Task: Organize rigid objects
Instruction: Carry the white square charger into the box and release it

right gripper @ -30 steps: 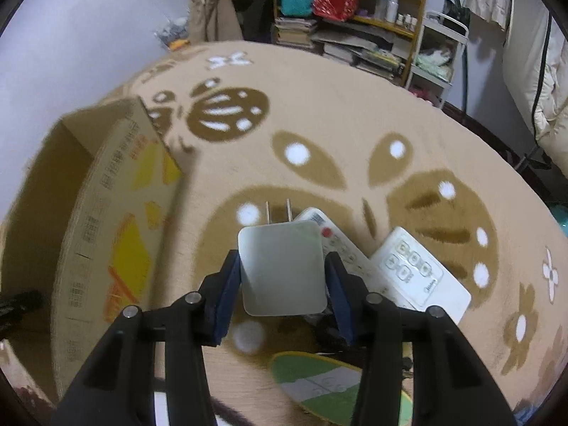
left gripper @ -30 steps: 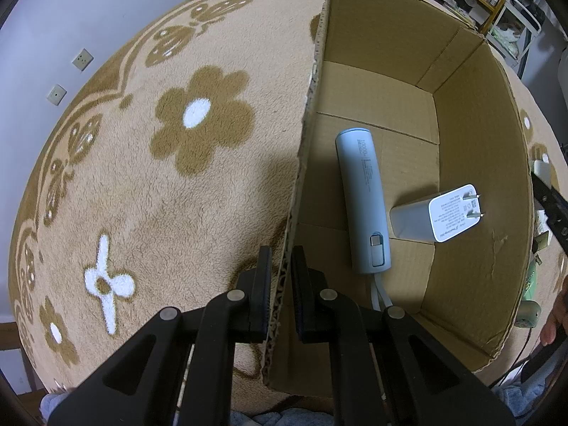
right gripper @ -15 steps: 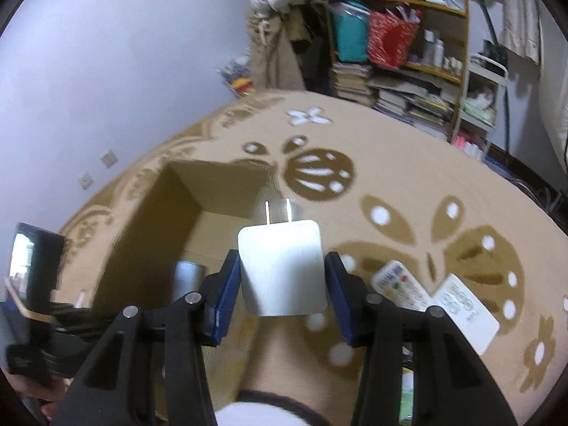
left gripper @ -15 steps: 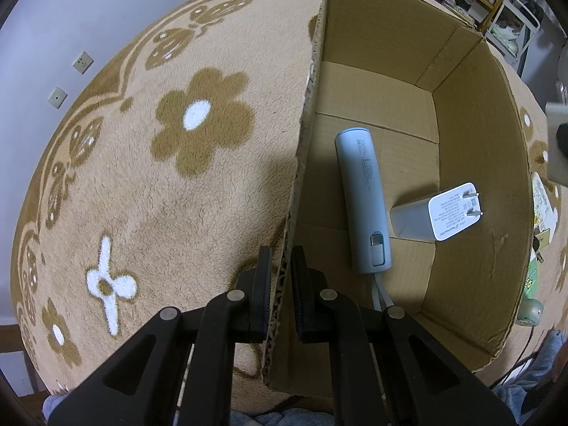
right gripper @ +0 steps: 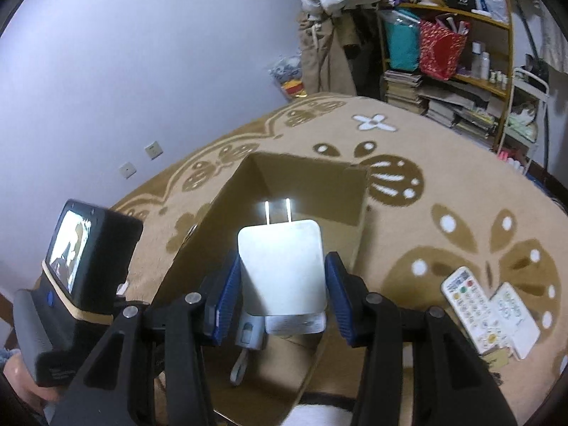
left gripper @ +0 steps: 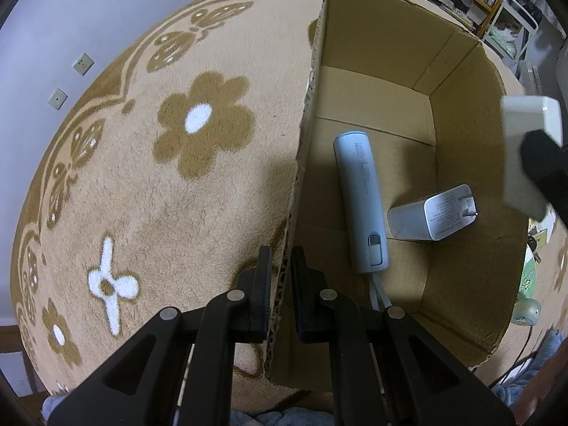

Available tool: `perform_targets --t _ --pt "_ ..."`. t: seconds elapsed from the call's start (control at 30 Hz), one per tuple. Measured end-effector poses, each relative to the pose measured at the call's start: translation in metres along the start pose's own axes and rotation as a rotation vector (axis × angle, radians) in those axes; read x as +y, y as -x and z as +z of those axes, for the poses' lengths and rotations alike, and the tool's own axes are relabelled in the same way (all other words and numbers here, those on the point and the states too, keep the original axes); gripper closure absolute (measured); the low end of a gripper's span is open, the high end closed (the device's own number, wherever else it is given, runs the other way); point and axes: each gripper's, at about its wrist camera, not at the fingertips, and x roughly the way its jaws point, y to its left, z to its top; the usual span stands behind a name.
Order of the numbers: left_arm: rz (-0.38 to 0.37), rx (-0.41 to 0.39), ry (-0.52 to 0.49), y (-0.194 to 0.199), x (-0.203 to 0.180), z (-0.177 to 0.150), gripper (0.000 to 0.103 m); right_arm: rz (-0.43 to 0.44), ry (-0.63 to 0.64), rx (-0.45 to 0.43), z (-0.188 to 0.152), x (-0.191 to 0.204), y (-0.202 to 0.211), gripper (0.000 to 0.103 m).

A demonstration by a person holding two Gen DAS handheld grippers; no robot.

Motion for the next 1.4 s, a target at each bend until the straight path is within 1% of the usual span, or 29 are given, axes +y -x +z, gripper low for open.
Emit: perform_targets --t 0.1,0.4,0.6,0.87,0.9,0.97,1.07,1.2,1.27,1.4 --pt "0.000 0.000 0.000 0.000 0.000 0.000 0.093 0.023 0.000 0.011 -0.003 0.002 -0.007 0.052" --pt "0.002 0.000 -0.002 0.001 0.000 0.001 0.093 0.021 -0.027 0.035 -0.008 -0.002 -0.013 0.052" --pt "0.001 -0.001 -0.002 0.001 0.000 0.000 0.093 0.020 0.006 0.054 -0.011 0.007 -0.017 0.052" --pt "0.002 -0.007 0.000 0.003 0.000 0.001 0.093 0.010 0.029 0.042 -0.009 0.012 -0.010 0.051" --pt "0.001 -0.008 -0.001 0.003 -0.001 0.001 0.093 0.006 0.030 0.039 -0.008 0.012 -0.008 0.050" --pt "0.001 -0.009 -0.003 0.003 -0.001 0.001 0.093 -0.006 0.030 0.033 -0.007 0.011 -0.005 0.036" --pt "0.000 -0.007 -0.002 0.003 -0.001 0.001 0.093 -0.030 0.031 0.011 -0.005 0.009 0.003 0.029" --pt "0.003 -0.009 -0.005 0.002 -0.001 0.001 0.093 -0.058 0.025 0.015 -0.003 0.004 0.006 0.022" --pt "0.003 -0.009 -0.006 0.002 -0.001 0.001 0.093 -0.075 0.015 0.014 -0.003 0.001 0.008 0.015" --pt "0.003 -0.009 -0.005 0.003 -0.001 0.001 0.093 -0.094 0.017 0.030 -0.002 -0.003 0.010 0.008"
